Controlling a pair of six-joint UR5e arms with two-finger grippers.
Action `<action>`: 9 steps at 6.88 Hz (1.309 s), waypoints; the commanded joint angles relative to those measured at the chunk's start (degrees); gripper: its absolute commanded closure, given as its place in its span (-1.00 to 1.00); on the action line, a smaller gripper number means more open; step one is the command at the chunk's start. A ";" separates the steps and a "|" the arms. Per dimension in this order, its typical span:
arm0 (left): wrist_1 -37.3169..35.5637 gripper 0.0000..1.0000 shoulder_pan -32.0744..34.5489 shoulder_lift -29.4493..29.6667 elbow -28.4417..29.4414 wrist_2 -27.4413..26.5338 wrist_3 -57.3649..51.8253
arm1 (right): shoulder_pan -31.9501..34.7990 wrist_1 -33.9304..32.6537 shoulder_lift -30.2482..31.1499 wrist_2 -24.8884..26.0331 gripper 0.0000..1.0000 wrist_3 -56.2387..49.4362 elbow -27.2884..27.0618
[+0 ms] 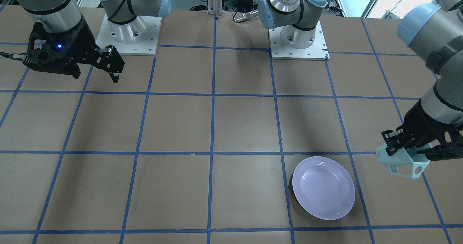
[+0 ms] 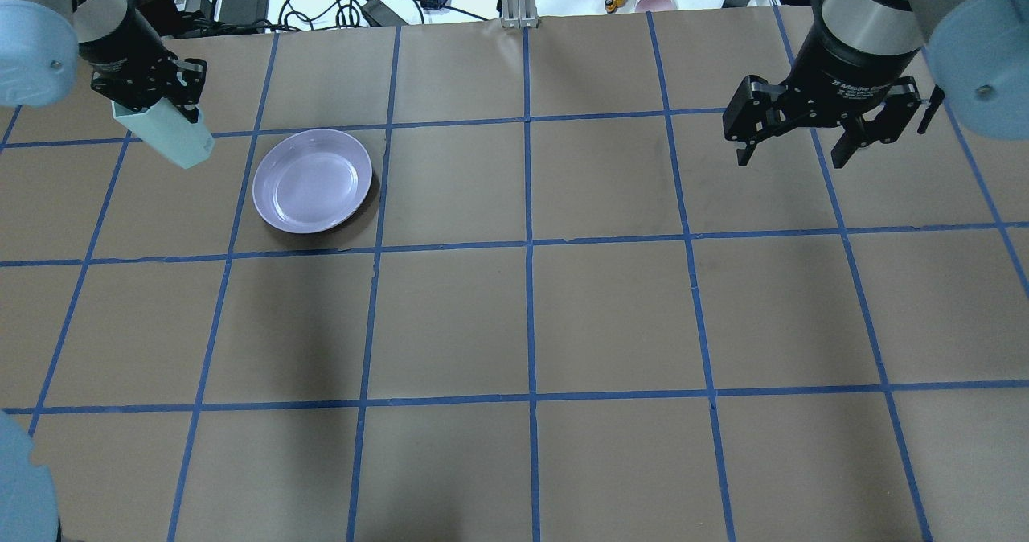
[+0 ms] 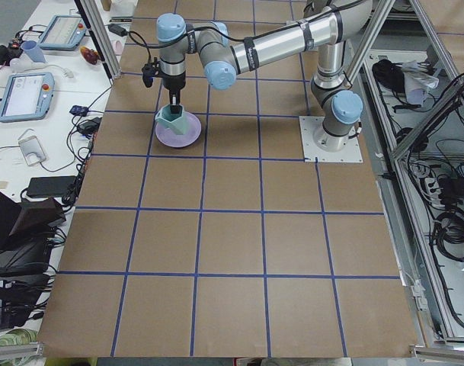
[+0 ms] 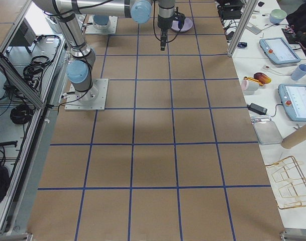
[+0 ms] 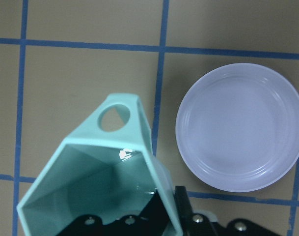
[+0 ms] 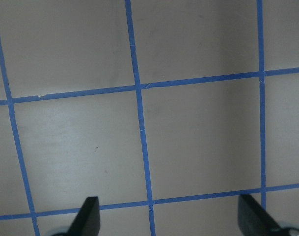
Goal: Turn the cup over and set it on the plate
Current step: 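Carry the upright mug over the plate and lower it onto it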
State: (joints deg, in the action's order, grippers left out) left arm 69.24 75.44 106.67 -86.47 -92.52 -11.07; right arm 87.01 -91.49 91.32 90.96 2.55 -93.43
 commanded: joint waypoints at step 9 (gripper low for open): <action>-22.65 1.00 7.97 7.67 -10.30 -0.47 8.78 | 0.00 0.00 0.00 0.01 -1.00 0.00 0.00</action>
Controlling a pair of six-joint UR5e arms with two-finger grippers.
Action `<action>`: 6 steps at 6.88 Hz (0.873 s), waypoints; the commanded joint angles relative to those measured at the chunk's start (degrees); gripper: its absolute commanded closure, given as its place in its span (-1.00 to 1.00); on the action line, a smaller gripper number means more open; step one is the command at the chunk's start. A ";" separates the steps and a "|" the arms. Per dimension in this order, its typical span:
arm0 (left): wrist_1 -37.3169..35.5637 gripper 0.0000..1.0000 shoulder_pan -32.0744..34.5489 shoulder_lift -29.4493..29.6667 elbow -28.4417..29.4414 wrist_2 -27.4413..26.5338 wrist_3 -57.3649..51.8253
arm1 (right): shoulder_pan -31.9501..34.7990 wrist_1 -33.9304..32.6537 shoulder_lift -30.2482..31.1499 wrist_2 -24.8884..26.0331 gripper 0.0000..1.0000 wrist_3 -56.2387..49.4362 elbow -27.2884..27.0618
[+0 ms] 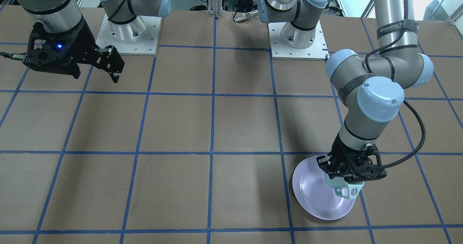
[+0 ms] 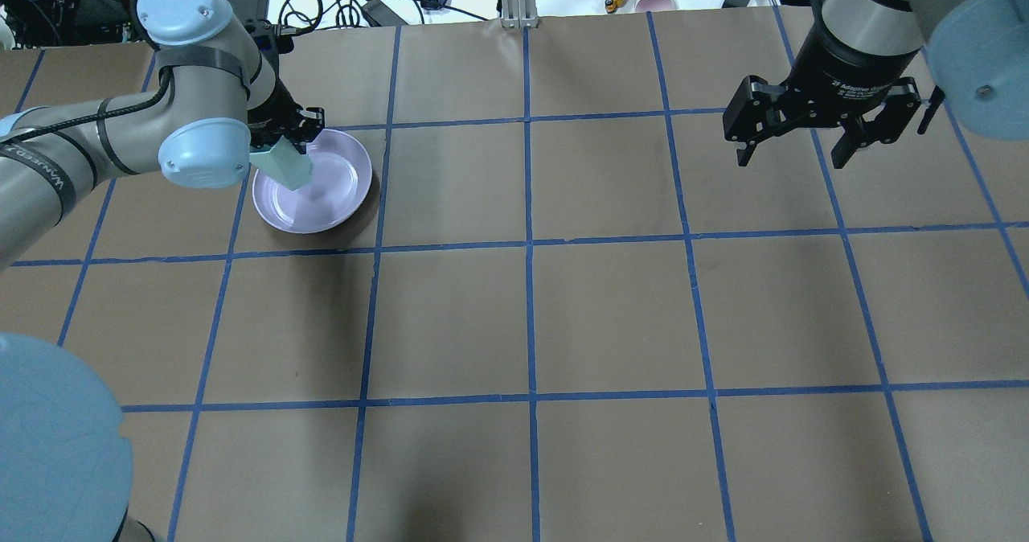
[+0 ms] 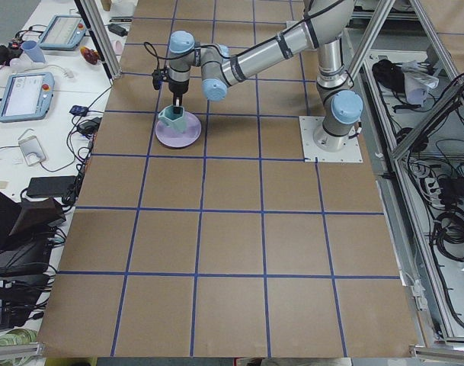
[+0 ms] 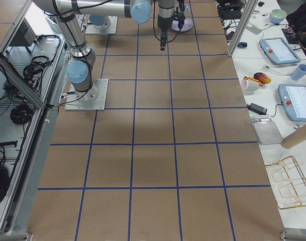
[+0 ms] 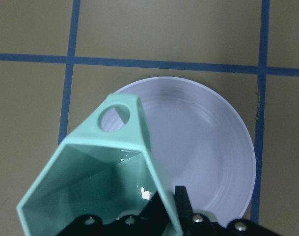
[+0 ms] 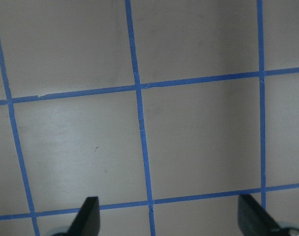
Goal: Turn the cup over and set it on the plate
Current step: 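Carry the upright mug over the plate and lower it onto it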
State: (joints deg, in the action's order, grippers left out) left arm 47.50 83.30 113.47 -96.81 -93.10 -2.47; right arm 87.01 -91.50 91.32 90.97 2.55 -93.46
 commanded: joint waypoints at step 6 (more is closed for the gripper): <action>-1.27 0.58 0.20 2.45 -0.13 0.46 -0.16 | 0.00 0.00 0.00 0.00 -1.00 0.00 0.03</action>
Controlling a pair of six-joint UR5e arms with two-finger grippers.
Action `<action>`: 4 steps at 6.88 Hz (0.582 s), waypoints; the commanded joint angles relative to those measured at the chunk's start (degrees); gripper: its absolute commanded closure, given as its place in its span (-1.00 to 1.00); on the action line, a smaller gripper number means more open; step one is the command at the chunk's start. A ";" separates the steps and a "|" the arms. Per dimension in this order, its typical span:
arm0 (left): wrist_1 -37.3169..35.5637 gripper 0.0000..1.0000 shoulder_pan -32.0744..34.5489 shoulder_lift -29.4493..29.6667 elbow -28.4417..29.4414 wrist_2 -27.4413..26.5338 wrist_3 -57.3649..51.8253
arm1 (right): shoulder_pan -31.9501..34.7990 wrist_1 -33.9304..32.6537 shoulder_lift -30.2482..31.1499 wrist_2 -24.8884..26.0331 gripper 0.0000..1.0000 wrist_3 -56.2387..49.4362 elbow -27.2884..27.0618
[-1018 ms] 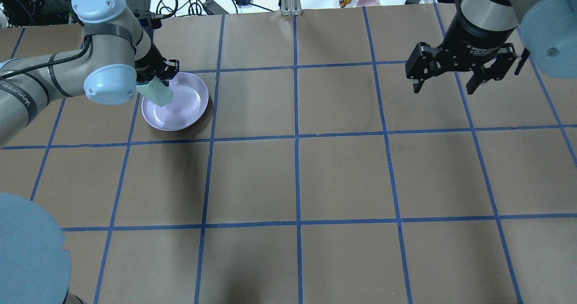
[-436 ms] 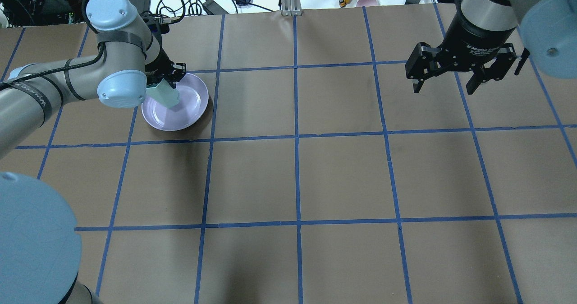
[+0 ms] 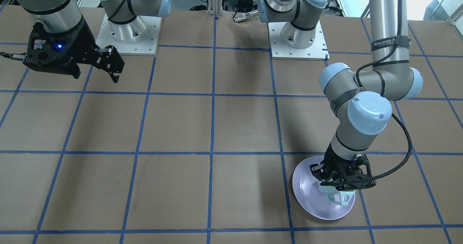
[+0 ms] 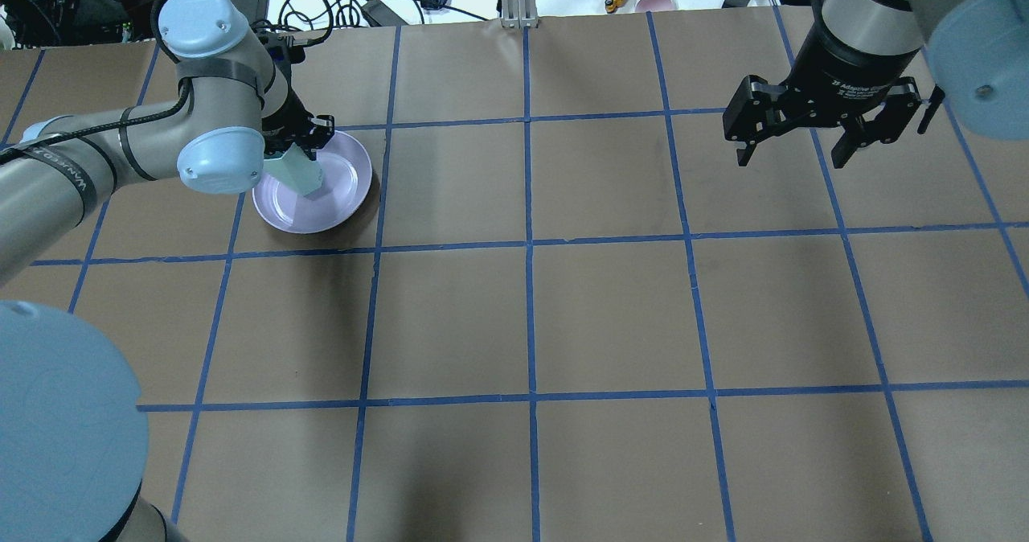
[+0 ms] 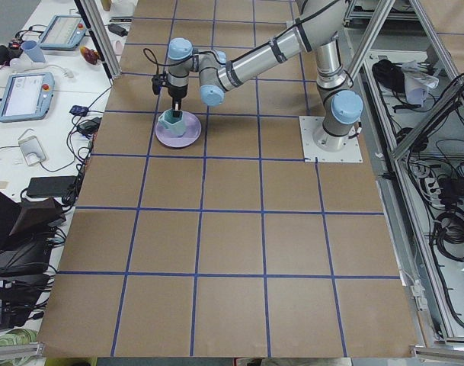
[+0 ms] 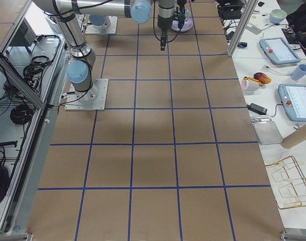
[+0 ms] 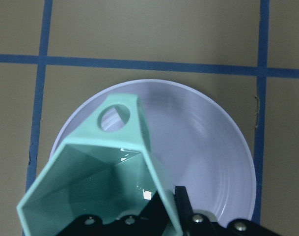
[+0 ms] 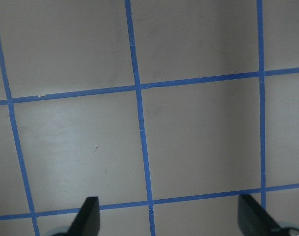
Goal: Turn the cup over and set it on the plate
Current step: 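Carry the upright mug over the plate and lower it onto it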
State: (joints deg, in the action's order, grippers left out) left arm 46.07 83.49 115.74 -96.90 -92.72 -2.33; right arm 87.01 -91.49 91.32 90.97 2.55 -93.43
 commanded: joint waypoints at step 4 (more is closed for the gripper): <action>1.73 -1.00 0.52 -0.94 0.05 0.17 -0.23 | 0.00 0.00 0.00 0.00 -1.00 0.00 0.00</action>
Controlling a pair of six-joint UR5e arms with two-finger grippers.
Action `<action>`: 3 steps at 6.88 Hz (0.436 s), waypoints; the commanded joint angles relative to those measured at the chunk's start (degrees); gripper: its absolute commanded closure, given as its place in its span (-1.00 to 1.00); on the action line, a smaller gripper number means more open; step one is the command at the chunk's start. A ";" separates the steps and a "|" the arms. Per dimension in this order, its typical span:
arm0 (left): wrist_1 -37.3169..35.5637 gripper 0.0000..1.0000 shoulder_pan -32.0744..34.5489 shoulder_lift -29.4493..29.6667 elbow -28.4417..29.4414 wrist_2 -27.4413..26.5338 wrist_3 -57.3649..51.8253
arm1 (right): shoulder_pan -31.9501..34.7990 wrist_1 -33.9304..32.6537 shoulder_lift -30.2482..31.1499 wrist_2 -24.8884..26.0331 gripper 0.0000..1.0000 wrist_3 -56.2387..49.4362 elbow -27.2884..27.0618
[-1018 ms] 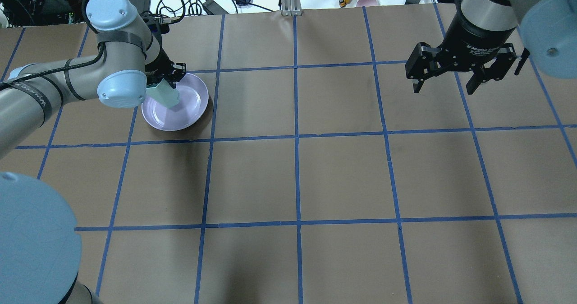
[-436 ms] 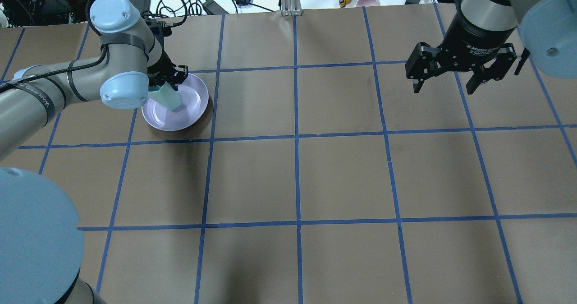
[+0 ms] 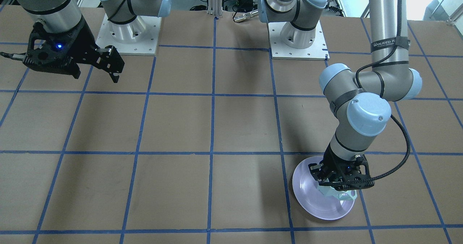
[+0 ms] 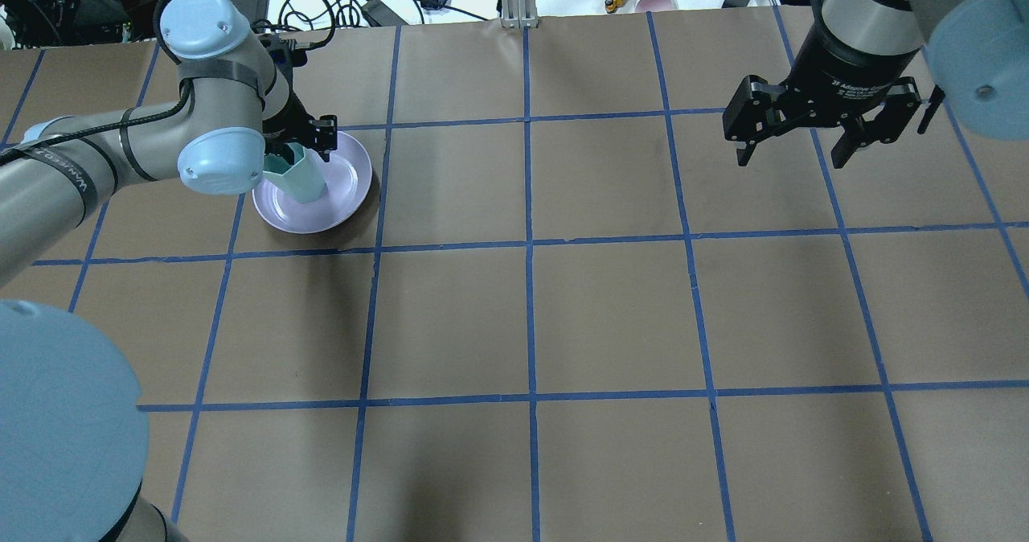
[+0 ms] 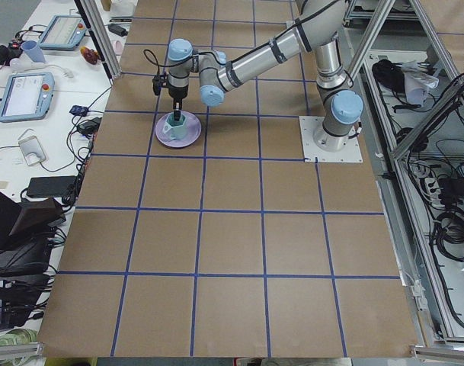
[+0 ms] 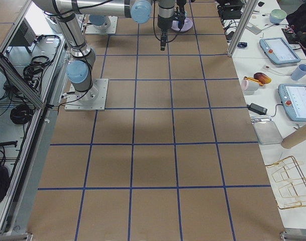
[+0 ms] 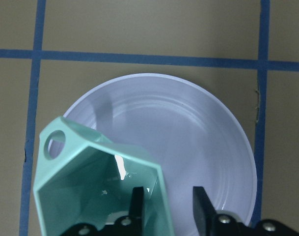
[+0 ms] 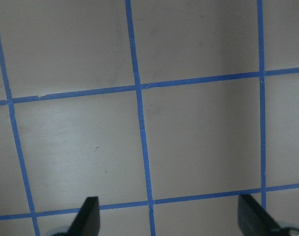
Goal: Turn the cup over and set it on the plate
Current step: 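Open the left gripper to release the mug on the plate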
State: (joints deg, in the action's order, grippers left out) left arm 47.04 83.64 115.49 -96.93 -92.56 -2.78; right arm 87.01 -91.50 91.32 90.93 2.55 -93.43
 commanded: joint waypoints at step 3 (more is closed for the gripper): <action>5.84 -1.00 3.11 -3.51 4.09 -0.34 0.67 | 0.00 0.00 0.00 0.04 -1.00 0.00 0.00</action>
State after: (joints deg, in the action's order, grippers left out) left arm 49.82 86.02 113.06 -95.10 -92.81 -2.30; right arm 87.01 -91.50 91.32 90.94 2.55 -93.43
